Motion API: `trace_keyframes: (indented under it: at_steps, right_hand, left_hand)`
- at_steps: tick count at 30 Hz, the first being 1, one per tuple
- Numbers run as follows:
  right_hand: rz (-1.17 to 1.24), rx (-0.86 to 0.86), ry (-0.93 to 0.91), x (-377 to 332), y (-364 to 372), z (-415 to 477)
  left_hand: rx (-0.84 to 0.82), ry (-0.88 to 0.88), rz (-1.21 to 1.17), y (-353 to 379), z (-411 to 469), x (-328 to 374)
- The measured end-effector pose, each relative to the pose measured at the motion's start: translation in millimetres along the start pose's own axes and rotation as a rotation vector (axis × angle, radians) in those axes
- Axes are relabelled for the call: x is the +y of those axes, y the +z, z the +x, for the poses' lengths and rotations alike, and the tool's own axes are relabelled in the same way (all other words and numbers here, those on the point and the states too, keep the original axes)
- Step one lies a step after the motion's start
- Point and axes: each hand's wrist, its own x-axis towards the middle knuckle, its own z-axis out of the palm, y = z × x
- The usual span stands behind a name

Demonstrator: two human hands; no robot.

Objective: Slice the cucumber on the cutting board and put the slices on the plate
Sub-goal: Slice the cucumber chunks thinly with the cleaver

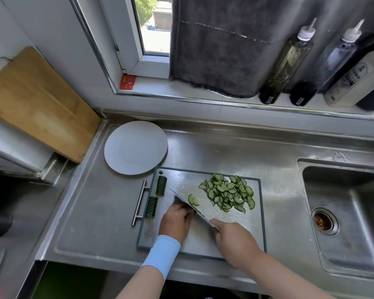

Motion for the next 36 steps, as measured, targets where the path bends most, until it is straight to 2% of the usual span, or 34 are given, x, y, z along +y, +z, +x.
trace_keyframes:
  at_steps: [10,25,36]
  right_hand:
    - [-0.010,0.000,0.013,-15,4,20]
    - [-0.036,0.008,-0.005,15,0,-27]
    - [0.031,-0.063,-0.016,6,1,5]
  left_hand:
    - [0.042,0.006,-0.006,7,-4,-6]
    - [0.024,-0.038,0.022,5,-15,7]
    - [0.088,-0.063,-0.008,15,-26,6]
